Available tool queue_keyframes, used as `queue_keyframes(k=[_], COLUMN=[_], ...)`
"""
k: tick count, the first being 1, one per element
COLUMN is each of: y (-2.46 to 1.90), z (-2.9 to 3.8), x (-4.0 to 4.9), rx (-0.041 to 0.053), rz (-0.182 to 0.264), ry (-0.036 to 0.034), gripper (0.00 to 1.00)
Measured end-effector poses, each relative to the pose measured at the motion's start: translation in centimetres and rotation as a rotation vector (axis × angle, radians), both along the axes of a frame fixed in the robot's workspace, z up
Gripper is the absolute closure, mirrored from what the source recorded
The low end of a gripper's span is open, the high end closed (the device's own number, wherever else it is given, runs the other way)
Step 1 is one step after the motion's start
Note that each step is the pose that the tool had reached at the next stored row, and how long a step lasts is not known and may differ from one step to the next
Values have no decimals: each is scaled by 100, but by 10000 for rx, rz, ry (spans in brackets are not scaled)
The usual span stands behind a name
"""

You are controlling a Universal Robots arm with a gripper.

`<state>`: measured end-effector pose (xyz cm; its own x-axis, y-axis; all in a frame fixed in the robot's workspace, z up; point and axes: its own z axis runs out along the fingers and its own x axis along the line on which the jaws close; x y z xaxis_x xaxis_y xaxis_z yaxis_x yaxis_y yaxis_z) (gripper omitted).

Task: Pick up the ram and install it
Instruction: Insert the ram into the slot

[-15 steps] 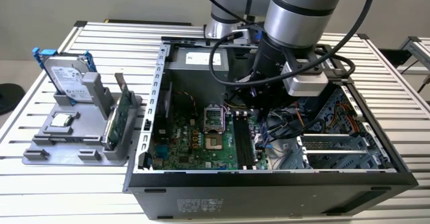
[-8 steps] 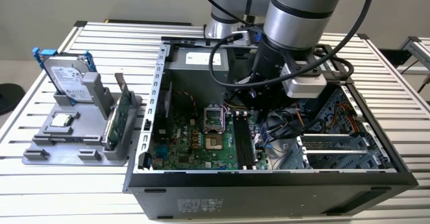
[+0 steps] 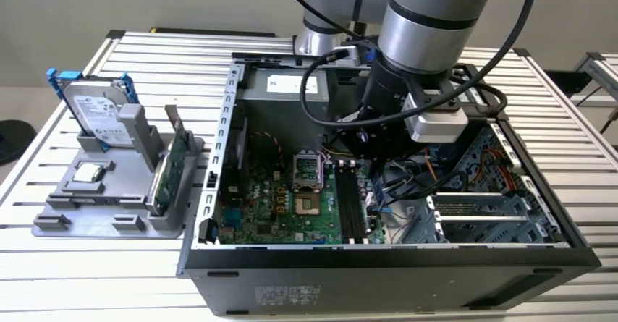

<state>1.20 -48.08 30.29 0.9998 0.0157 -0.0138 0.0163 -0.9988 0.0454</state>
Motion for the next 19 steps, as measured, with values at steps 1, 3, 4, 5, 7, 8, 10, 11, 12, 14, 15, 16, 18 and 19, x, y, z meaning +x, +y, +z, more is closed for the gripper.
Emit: queue_keyframes(k=[1, 3, 4, 5, 7, 8, 10, 11, 12, 14, 15, 16, 18, 19], y=[0, 0, 0, 1, 1, 2, 4, 5, 6, 7, 8, 8, 8, 8], z=[0, -2, -5, -10, -18, -23, -33, -38, -43, -53, -58, -61, -68, -70], x=[0, 0, 0, 0, 0, 0, -1, 0, 0, 0, 0, 0, 0, 0], rx=[0, 1, 3, 5, 1, 1, -1, -2, -3, -10, -11, -12, -13, -14], rz=[-1, -1, -1, 0, 0, -1, -1, -1, -1, 0, -1, 0, -4, -7], ry=[0, 0, -1, -1, 0, 0, 0, 0, 0, 0, 0, 0, 0, 0], gripper=[100, 100, 100, 100, 100, 100, 100, 100, 100, 100, 100, 100, 100, 100])
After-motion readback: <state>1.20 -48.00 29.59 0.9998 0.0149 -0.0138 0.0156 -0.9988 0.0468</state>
